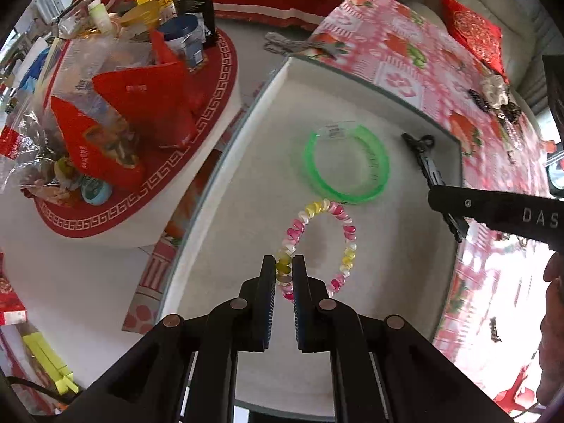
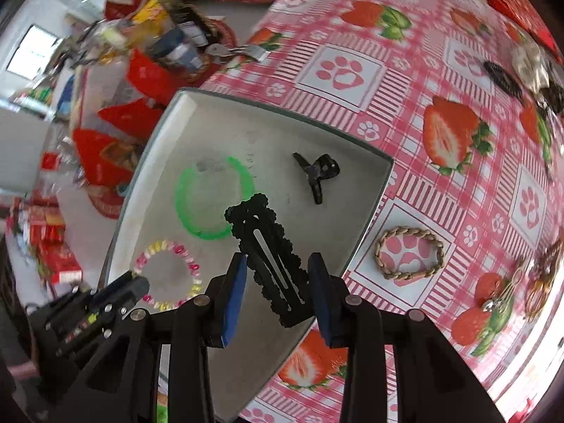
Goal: Organize jewelry
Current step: 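Carry the beaded bracelet and black hair clip into the white tray and release both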
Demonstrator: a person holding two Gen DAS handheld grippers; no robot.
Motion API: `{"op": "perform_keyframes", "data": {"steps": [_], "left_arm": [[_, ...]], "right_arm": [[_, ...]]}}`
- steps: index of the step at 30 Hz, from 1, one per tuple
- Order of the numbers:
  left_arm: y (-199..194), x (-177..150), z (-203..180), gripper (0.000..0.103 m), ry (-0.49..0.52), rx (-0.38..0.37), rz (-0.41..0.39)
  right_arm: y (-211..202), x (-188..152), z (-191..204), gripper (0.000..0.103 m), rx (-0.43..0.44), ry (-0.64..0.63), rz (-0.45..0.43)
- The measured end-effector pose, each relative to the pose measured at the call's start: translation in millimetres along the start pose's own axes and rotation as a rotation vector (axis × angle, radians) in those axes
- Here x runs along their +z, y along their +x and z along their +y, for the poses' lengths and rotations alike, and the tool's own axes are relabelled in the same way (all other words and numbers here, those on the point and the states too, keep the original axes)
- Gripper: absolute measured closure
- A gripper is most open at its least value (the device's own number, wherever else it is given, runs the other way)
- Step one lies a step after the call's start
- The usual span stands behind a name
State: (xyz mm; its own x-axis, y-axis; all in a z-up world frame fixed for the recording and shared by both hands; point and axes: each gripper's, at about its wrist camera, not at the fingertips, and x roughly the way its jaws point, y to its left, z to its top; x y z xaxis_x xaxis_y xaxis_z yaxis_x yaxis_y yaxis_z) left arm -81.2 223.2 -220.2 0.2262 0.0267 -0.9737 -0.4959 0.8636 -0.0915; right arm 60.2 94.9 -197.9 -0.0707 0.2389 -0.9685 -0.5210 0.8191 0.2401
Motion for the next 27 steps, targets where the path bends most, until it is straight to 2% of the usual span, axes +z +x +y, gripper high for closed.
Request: {"op": "perform_keyframes", "data": {"steps": [5,10,22,27], "left_arm": [[7.0,1.7,0.0,0.087,0.013,0.022,0.003],[11.6,0.2,-2.3,0.087,0.034,0.051,0.006],[18.4,-1.5,-9.4,0.087,0.084,0.098,0.038],[17.4,-0.4,-12.6,0.087,0.102,0.121,0.036]], "right_arm": [[13.7,5.0,-0.8,0.064,-0.042,0.059,0.002],[25.2,6.0,-4.4,0.064,-0.034,0.106,0.021],[44.9,7.0,4.0,0.063,-0.059,0.070,0.036],[45.9,7.4,9.7,0.054,-0.043,0.046,0.039]]}}
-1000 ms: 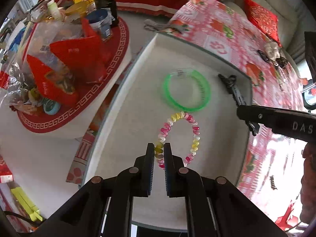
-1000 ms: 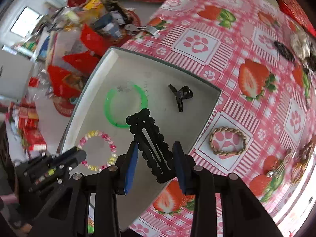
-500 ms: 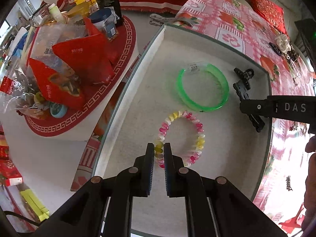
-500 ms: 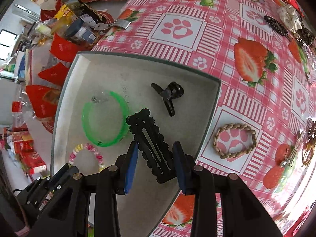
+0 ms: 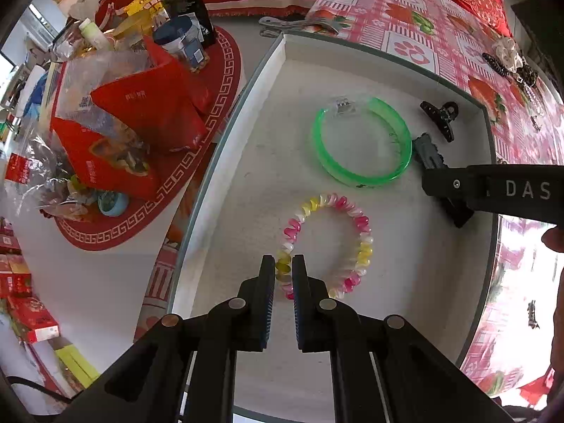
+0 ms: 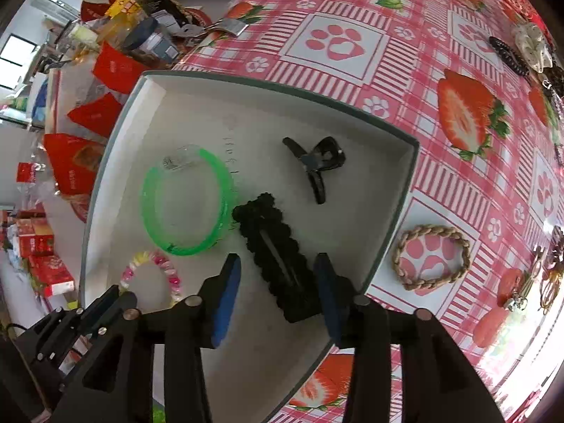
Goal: Organize jewelry
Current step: 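Carry the beaded bracelet and black hair clip into the white tray and release both, then move both tools back over the remaining jewelry on the tablecloth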
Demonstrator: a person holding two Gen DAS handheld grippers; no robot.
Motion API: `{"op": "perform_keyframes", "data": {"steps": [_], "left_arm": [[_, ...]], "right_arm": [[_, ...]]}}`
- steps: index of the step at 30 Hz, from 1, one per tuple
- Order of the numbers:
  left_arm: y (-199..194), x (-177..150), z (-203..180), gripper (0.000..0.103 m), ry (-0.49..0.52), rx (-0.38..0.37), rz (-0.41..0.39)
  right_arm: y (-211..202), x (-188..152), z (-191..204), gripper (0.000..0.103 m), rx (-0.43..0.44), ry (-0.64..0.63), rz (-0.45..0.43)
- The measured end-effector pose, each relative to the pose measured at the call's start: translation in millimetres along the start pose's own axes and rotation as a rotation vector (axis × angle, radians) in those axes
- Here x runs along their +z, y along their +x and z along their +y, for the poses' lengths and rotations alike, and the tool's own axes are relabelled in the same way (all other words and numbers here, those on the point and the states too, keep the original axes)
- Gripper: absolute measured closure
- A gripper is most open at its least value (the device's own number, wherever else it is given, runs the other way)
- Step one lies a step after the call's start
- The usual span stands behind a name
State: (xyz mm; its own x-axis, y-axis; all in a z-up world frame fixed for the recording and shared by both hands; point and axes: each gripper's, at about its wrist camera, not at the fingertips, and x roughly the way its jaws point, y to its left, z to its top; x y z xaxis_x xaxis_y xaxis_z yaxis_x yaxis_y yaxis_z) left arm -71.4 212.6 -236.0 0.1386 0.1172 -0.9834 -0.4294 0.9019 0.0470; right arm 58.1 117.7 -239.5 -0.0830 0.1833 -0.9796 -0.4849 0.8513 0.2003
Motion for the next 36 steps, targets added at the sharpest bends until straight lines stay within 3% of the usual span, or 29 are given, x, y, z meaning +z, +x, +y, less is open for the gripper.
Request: {"op": "perform_keyframes", "data": {"steps": [5,19,21,22,29,33,36], "left_arm": [[-5.2,2.1,-2.5,0.087,0.001,-0.004,-0.009],[-11.1,3.7,-6.7,0.085,0.010,-0.010,-0.017],[-11.9,3.9,-8.0,0.020,0.013,-0.003,-0.018],[-16.3,3.4,-7.7,0.000,0.001,0.025,-0.047],[-27.4,8.0,-18.7,0.000,0.052,0.057,-0.077],[-42.6,13.1,-33.1,0.000,0.105,0.048,-0.104],[-52.1,17.6,-46.8,0.000,0.144,0.024,-0.116]], "right_arm": [[-12.3,-2.3,-1.8,0.047,0.003,-0.010,-0.028],[-62.3,-22.6,-24.3,0.044,0.034,0.016,-0.109],[-65.5,-30.1,-31.3,0.043,0.030,0.032,-0.112],[-65.5,-31.3,-32.4,0.043,0.029,0.040,-0.113],[-74.0,-58.7,-66.4,0.041,0.001,0.108,-0.115],[-78.7,-76.0,-97.0,0.022,-0.008,0.181,-0.115],[-81.8,-88.4,-119.0,0.019,-0.032,0.234,-0.116]]}}
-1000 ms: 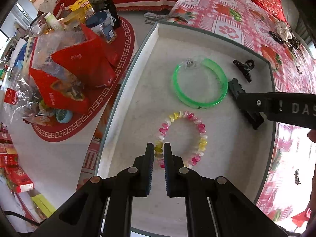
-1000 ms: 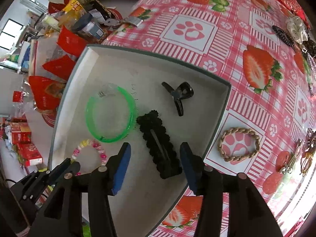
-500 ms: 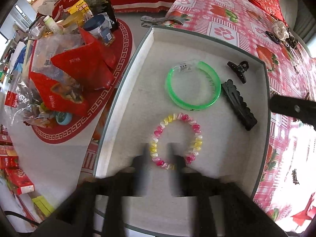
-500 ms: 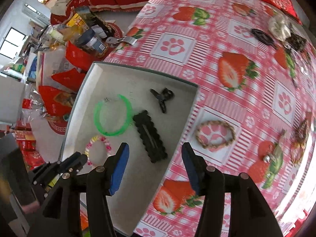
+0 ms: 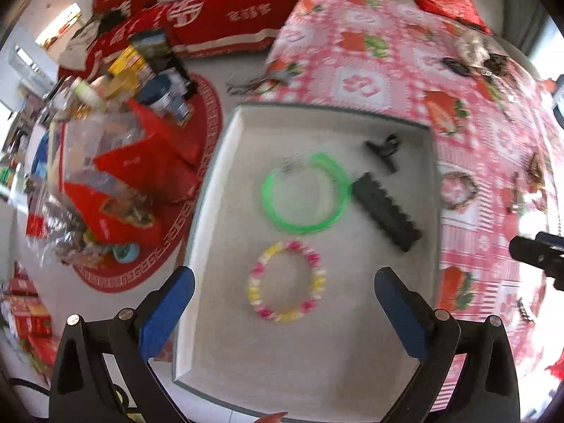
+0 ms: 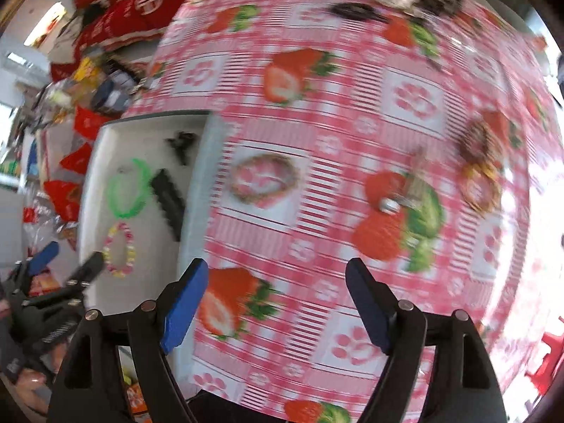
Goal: Organize jewelry
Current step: 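Move both tools back over the remaining jewelry on the tablecloth, then grasp the brown coil hair tie with the right gripper while the left gripper approaches the silver pendant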
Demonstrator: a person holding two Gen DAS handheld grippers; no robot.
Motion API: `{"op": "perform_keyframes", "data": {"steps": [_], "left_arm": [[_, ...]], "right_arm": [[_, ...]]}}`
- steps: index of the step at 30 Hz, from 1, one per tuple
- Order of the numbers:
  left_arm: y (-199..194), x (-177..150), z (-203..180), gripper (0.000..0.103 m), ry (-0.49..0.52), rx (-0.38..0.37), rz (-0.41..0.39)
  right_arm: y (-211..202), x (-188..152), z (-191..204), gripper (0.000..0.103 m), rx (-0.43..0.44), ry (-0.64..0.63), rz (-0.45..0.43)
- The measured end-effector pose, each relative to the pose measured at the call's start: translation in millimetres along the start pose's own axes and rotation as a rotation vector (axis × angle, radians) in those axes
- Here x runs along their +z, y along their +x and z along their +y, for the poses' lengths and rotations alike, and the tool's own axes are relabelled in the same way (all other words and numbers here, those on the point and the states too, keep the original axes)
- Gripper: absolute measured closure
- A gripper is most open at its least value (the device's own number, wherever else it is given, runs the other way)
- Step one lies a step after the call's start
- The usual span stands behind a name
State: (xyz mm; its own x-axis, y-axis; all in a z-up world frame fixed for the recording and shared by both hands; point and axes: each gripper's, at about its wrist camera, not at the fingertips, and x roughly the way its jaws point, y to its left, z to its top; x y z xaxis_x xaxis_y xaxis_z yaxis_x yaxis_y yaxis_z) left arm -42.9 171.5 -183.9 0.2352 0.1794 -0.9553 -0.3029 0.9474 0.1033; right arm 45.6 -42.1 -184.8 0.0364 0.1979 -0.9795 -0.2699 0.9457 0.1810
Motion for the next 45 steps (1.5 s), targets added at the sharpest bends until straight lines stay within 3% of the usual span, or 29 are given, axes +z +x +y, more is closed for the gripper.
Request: {"op": "perform_keyframes", "data": {"steps": [2,10,18,28,30,35,37,42,45], "left_arm": [[-6.1,5.9,-14.0,0.000,0.035,-0.018,-0.013],[-25.4,18.8,-89.1,0.000,0.191,-0.114,-0.051],[-23.9,26.2,-162.5,0.000,0.289,-0.188,-0.029],[-4.6,38.0,-213.3,0.000,0.251,-0.250,0.024],[-1.2,40.4,-221.1,0.009,0.248,-0.245,0.027],[11.1,45.8,-238.7,0.009,0.243,-0.245,0.051],[15.5,47.4,-244.6,0.019,0.247,-0.247,0.055],[32.9,51.3,-256.2,0.022,0.254,-0.242,0.086],[37.6,52.4,-260.3,0.022,0.258,-0.250,0.090]], "right_arm": [[-1.4,-5.2,-20.3,0.010,-0.017,0.039,0.000],[-10.9,-33.7,-100.8,0.010,-0.098,0.177,-0.008],[-15.5,-34.1,-150.8,0.010,-0.111,0.268,-0.015],[-27.7,16.5,-195.3,0.010,-0.081,0.266,-0.099],[-27.2,26.5,-201.6,0.010,-0.076,0.258,-0.103],[-17.9,56.1,-215.7,0.010,-0.087,0.208,-0.102],[-12.7,65.9,-216.8,0.010,-0.092,0.171,-0.097],[0.9,84.2,-213.9,0.023,-0.119,0.072,-0.084],[7.7,92.5,-213.2,0.025,-0.123,0.045,-0.079]]}}
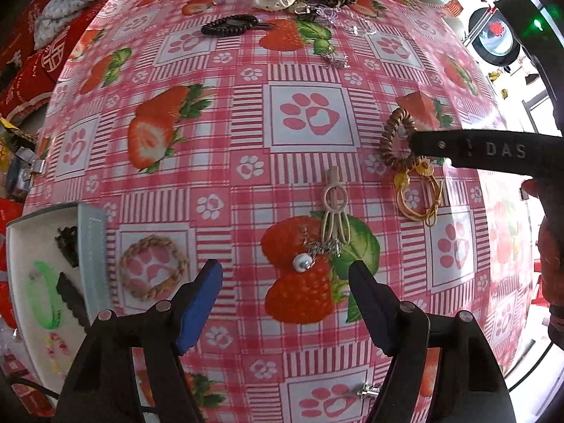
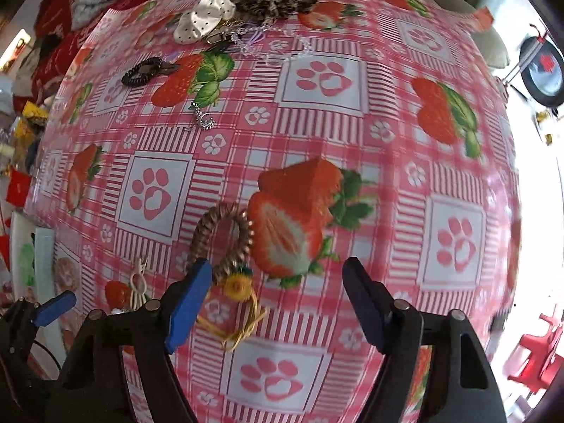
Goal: Organize jewelry
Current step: 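Grasp the brown coil hair tie with the right gripper while the left gripper approaches the silver pendant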
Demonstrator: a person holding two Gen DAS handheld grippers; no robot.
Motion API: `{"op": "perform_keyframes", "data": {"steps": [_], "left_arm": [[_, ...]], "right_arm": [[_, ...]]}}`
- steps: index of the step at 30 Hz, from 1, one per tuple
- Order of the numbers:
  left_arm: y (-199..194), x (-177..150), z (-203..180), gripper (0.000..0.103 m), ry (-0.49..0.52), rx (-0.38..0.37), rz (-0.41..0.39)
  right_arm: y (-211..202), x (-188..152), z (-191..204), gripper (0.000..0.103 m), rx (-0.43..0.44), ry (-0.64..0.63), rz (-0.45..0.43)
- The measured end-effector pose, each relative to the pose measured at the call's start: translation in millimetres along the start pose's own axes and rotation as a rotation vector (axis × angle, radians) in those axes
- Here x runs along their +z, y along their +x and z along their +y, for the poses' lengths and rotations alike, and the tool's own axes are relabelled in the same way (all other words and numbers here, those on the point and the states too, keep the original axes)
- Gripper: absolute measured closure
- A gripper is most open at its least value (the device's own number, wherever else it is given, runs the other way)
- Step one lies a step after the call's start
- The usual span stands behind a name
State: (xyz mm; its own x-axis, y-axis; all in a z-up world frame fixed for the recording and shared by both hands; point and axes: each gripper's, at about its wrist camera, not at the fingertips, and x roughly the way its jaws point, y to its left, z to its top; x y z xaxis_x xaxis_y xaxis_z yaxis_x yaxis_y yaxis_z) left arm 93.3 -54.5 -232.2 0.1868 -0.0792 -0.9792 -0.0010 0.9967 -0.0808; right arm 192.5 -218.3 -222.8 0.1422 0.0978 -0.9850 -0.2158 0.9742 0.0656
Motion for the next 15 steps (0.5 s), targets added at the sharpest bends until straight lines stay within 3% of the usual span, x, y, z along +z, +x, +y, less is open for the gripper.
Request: {"op": "perform_keyframes", "data": {"steps": [1,4,12,15], "left_arm": [[2.1,0.6,-1.0,0.022,0.003,-0.004,0.003],[10.0,1.1,-5.4,0.036,0.017,-0.015,0.023],[17.1,1.3,-12.8,0.040,0.028,-0.007,0.017],[17.6,3.0,-21.7,0.059,0.054,0.013,0.005]], "right_arm": [[2.3,3.0,1.3,0.025,-0.003,-0.011,-0.002],[8.7,10.7,7.5,0.029,-0.015,-0.050,-0.006],[21.6,19.4,30.1,0.034,-0.085,-0.156,-0.028],[22.7,21.2,37.2,0.039,-0.093,-0.172,-0.039]]}}
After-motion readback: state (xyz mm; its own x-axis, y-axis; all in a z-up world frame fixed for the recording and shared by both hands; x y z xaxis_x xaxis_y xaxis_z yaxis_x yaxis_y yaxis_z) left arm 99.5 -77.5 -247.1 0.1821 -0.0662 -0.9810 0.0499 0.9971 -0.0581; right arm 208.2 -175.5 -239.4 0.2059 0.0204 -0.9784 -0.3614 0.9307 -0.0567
